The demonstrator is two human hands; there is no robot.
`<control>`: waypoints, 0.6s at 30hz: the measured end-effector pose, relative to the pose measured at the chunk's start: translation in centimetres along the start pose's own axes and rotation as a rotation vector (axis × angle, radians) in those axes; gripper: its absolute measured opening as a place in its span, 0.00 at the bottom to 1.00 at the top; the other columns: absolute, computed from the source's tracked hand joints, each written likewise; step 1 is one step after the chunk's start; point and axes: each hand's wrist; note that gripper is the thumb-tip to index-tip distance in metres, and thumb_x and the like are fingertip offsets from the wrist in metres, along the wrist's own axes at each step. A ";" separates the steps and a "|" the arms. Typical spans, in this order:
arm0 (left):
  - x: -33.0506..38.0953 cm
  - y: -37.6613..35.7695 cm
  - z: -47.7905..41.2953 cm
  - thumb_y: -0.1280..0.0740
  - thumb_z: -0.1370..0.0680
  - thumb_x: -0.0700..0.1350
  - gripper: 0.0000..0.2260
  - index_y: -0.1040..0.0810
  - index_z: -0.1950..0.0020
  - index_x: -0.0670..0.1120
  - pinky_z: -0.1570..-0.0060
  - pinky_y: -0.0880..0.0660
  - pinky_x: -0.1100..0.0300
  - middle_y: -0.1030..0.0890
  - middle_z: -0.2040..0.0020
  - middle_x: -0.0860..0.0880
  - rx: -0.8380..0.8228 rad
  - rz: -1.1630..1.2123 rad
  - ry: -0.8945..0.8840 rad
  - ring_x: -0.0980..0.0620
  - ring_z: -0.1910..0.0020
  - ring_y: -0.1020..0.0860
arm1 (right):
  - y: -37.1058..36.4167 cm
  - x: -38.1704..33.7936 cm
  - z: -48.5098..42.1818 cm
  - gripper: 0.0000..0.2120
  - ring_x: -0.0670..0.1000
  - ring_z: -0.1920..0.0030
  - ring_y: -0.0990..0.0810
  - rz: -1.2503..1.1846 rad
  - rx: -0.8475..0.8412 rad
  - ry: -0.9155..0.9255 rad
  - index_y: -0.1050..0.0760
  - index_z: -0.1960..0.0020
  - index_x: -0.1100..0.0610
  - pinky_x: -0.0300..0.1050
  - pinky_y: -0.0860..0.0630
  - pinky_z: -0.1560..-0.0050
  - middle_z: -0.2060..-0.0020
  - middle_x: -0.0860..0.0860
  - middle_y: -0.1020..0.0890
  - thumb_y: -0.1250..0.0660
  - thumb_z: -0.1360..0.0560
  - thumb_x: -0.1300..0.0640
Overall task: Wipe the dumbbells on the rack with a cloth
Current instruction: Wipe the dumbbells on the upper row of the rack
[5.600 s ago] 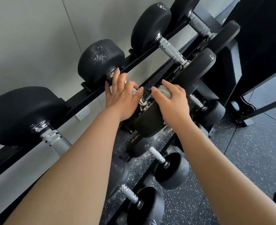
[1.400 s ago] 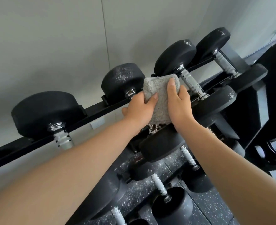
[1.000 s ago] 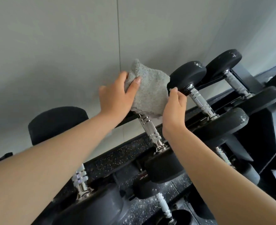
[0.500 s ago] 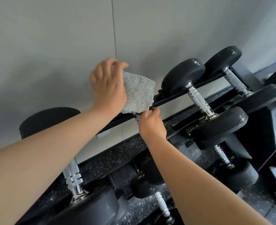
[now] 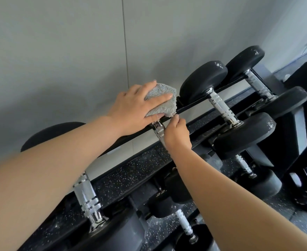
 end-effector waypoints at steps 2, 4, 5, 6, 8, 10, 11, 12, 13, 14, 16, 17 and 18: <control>0.1 0.1 -0.2 0.54 0.25 0.66 0.27 0.37 0.27 0.63 0.44 0.28 0.38 0.38 0.25 0.46 -0.012 0.010 0.027 0.39 0.32 0.34 | 0.2 -0.1 -0.1 0.25 0.54 0.50 0.27 -0.028 0.005 -0.023 0.34 0.30 0.56 0.52 0.31 0.45 0.41 0.54 0.23 0.58 0.16 0.43; 0.2 0.3 -0.5 0.53 0.24 0.67 0.26 0.38 0.27 0.65 0.44 0.27 0.40 0.40 0.25 0.47 -0.041 0.016 0.057 0.40 0.33 0.34 | 0.2 -0.1 0.1 0.25 0.56 0.45 0.25 -0.012 0.011 -0.026 0.34 0.30 0.56 0.51 0.32 0.46 0.39 0.54 0.23 0.58 0.16 0.44; 0.4 0.5 -0.8 0.52 0.23 0.66 0.24 0.37 0.27 0.64 0.43 0.28 0.41 0.40 0.25 0.48 -0.059 0.041 0.076 0.41 0.33 0.34 | 0.2 0.0 0.1 0.26 0.56 0.44 0.25 -0.004 0.021 -0.025 0.34 0.30 0.56 0.50 0.33 0.47 0.39 0.54 0.23 0.59 0.16 0.43; 0.6 0.8 -1.1 0.50 0.22 0.65 0.23 0.36 0.27 0.63 0.43 0.28 0.42 0.40 0.26 0.50 -0.087 0.075 0.101 0.41 0.33 0.35 | 0.2 -0.1 0.2 0.27 0.56 0.43 0.25 0.003 0.034 -0.024 0.33 0.30 0.56 0.49 0.35 0.48 0.39 0.54 0.23 0.59 0.16 0.43; 1.1 1.3 -2.4 0.49 0.20 0.62 0.22 0.32 0.29 0.57 0.44 0.29 0.46 0.37 0.28 0.51 -0.144 0.119 0.158 0.42 0.35 0.34 | 0.1 -0.1 0.5 0.27 0.56 0.47 0.26 0.030 0.058 -0.016 0.31 0.32 0.56 0.48 0.36 0.50 0.40 0.55 0.22 0.60 0.16 0.42; 1.4 1.7 -4.3 0.49 0.19 0.61 0.21 0.28 0.33 0.54 0.48 0.32 0.50 0.32 0.32 0.51 -0.204 0.103 0.195 0.43 0.38 0.31 | -0.1 -0.1 0.5 0.27 0.54 0.52 0.28 0.052 0.076 -0.011 0.30 0.34 0.56 0.49 0.36 0.51 0.42 0.55 0.22 0.60 0.16 0.42; 1.5 1.9 -5.2 0.49 0.19 0.61 0.20 0.27 0.37 0.53 0.49 0.33 0.52 0.29 0.34 0.51 -0.238 0.083 0.200 0.43 0.39 0.30 | -0.2 0.0 0.4 0.27 0.54 0.52 0.29 0.062 0.083 -0.014 0.31 0.34 0.56 0.49 0.35 0.51 0.42 0.55 0.22 0.60 0.16 0.42; 1.5 2.0 -6.1 0.49 0.19 0.61 0.18 0.25 0.43 0.53 0.51 0.34 0.53 0.27 0.38 0.50 -0.257 0.065 0.195 0.43 0.42 0.28 | -0.2 0.0 0.3 0.27 0.53 0.52 0.30 0.068 0.090 -0.018 0.31 0.34 0.56 0.49 0.35 0.51 0.43 0.55 0.22 0.60 0.16 0.42; 1.4 2.0 -6.9 0.48 0.19 0.60 0.17 0.25 0.52 0.52 0.54 0.35 0.54 0.25 0.43 0.49 -0.269 0.061 0.184 0.44 0.46 0.27 | -0.2 0.1 0.1 0.27 0.53 0.52 0.30 0.071 0.097 -0.020 0.31 0.34 0.56 0.49 0.35 0.50 0.44 0.54 0.23 0.60 0.16 0.42; 1.3 2.0 -7.4 0.47 0.20 0.60 0.18 0.29 0.60 0.50 0.55 0.36 0.55 0.24 0.51 0.49 -0.281 0.073 0.177 0.45 0.51 0.27 | -0.3 0.2 0.1 0.27 0.53 0.52 0.31 0.073 0.104 -0.022 0.31 0.34 0.56 0.49 0.36 0.50 0.46 0.54 0.24 0.60 0.16 0.42; 1.0 2.1 -7.6 0.45 0.20 0.60 0.19 0.35 0.66 0.50 0.57 0.36 0.56 0.27 0.62 0.52 -0.275 0.125 0.178 0.47 0.57 0.28 | -0.4 0.2 0.1 0.27 0.54 0.52 0.30 0.079 0.119 -0.022 0.30 0.35 0.56 0.50 0.35 0.50 0.50 0.52 0.25 0.60 0.17 0.41; 0.9 2.1 -7.2 0.44 0.20 0.60 0.19 0.35 0.66 0.50 0.58 0.35 0.56 0.28 0.63 0.52 -0.245 0.148 0.171 0.47 0.57 0.27 | -0.5 0.3 0.0 0.28 0.54 0.52 0.29 0.080 0.127 -0.019 0.30 0.36 0.56 0.50 0.34 0.50 0.50 0.52 0.25 0.60 0.17 0.41; 0.8 2.0 -6.7 0.44 0.21 0.60 0.18 0.31 0.64 0.51 0.58 0.34 0.56 0.25 0.60 0.52 -0.205 0.172 0.149 0.46 0.55 0.25 | -0.5 0.3 0.0 0.28 0.54 0.52 0.28 0.080 0.135 -0.019 0.29 0.36 0.56 0.50 0.34 0.50 0.50 0.52 0.24 0.60 0.17 0.40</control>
Point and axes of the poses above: each hand's wrist, its own z-axis away from the middle knuckle, its own y-axis out of the back of the hand, x = y × z
